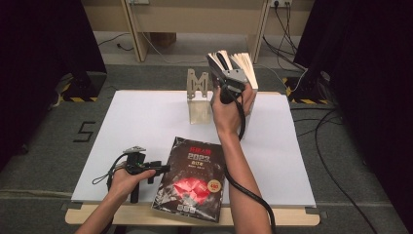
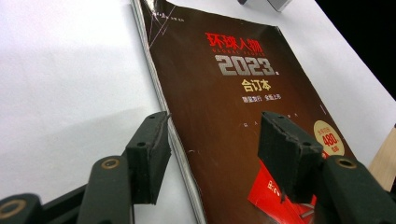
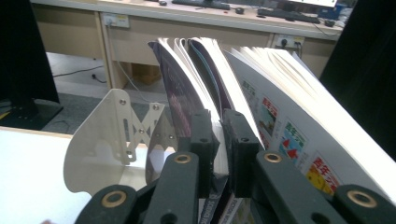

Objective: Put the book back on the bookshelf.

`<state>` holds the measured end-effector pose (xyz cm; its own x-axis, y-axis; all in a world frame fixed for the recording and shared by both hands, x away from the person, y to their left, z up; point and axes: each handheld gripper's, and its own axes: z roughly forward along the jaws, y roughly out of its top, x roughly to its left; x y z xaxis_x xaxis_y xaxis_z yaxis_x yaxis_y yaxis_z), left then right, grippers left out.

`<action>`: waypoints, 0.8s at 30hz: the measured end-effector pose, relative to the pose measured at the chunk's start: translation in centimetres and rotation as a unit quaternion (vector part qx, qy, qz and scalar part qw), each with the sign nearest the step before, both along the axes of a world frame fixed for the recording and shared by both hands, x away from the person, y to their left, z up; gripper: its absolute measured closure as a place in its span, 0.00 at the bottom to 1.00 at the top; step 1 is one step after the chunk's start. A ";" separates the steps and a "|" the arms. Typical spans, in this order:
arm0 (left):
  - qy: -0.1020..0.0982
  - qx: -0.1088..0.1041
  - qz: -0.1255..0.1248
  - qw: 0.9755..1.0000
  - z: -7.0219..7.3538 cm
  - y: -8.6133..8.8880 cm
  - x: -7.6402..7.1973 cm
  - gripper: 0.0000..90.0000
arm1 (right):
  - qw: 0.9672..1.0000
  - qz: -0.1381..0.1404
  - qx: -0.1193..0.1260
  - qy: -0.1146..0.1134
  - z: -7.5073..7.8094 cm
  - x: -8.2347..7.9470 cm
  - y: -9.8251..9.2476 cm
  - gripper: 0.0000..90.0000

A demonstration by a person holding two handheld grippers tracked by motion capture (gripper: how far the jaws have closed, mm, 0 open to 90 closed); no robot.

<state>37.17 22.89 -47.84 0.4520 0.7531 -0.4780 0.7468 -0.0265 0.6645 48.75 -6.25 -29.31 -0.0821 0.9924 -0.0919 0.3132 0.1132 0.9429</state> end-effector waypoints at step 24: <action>-0.001 -0.001 -0.004 1.000 -0.1 -0.1 0.0 0.47 | 0.999 0.024 0.017 0.036 0.0 0.9 -1.0 0.72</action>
<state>37.15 22.79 -47.90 0.4586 0.7486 -0.4788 0.7450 -0.0302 0.6664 49.69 -7.22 -29.27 -0.1352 0.9895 -0.0505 0.3760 0.0984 0.9214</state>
